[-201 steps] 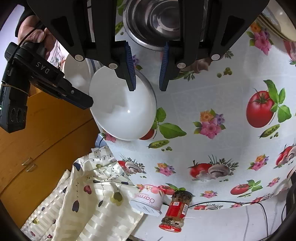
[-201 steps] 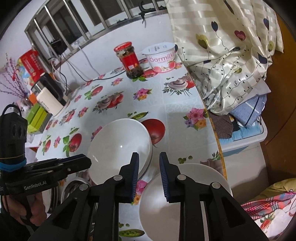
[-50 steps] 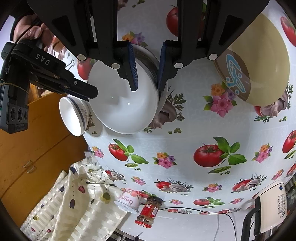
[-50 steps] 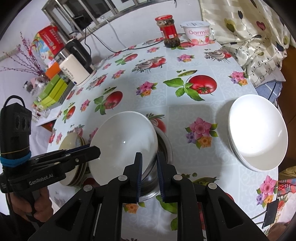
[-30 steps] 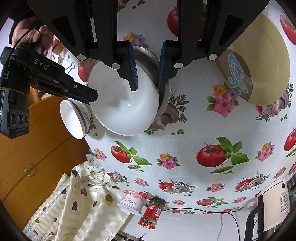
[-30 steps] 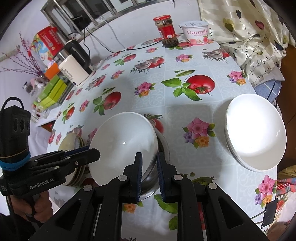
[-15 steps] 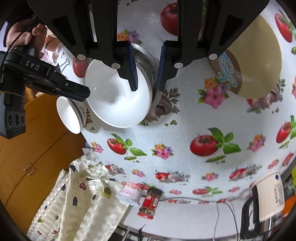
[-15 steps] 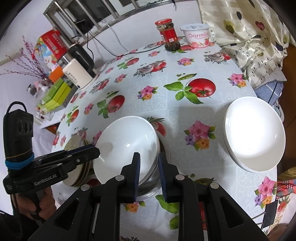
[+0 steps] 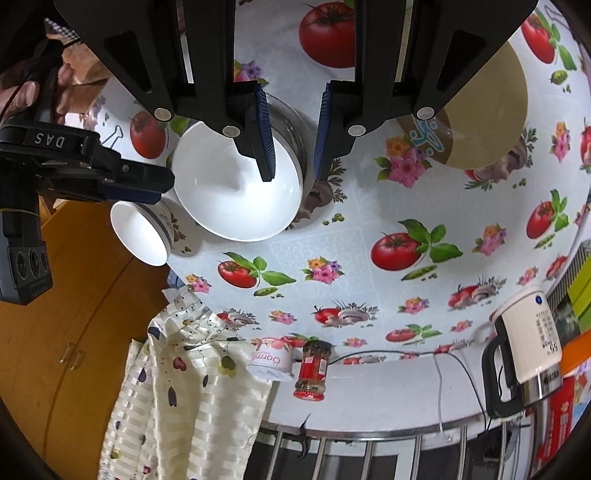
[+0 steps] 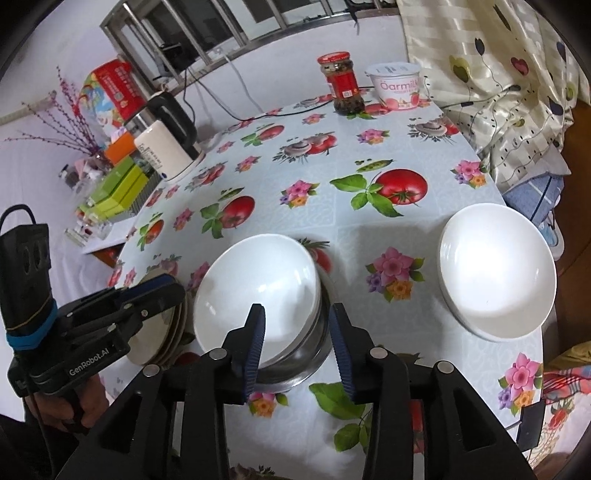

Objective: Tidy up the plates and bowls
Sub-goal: 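Open both grippers and withdraw them from the nested bowls, then move both grippers to the other stack of white bowls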

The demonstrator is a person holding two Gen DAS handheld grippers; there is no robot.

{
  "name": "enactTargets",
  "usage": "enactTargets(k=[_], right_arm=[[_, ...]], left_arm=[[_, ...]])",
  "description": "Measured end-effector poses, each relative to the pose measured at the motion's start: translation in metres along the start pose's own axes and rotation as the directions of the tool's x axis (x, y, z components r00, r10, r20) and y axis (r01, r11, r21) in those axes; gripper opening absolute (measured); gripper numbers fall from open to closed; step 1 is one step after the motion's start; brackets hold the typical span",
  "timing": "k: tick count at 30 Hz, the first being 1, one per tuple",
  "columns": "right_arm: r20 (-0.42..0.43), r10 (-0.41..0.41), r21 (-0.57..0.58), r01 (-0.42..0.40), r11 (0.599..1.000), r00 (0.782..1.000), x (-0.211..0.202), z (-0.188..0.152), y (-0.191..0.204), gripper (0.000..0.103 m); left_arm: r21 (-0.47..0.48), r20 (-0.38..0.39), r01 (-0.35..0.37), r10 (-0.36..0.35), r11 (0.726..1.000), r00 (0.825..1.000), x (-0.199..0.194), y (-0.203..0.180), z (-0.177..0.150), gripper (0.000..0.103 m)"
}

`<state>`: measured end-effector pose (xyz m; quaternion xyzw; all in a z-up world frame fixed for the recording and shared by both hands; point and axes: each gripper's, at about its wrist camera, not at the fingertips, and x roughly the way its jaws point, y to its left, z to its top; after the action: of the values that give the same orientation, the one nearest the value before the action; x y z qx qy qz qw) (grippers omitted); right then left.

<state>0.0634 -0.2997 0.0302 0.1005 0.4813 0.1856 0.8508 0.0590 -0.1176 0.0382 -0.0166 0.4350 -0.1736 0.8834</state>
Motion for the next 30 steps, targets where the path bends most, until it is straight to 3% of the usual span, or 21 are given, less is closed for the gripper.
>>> enactTargets(k=[14,30], right_arm=[[0.005,-0.017,-0.039,0.018,0.999,1.000,-0.014,-0.020,0.009,0.040],[0.051,-0.029,-0.036,0.031,0.999,0.998,-0.036,-0.039,0.004,0.040]], left_arm=[[0.050,0.014,-0.035,0.034,0.998,0.999,-0.014,-0.010,-0.021,0.023],[0.142,0.017,-0.009,0.007,0.990,1.000,-0.022,-0.040,-0.023,0.023]])
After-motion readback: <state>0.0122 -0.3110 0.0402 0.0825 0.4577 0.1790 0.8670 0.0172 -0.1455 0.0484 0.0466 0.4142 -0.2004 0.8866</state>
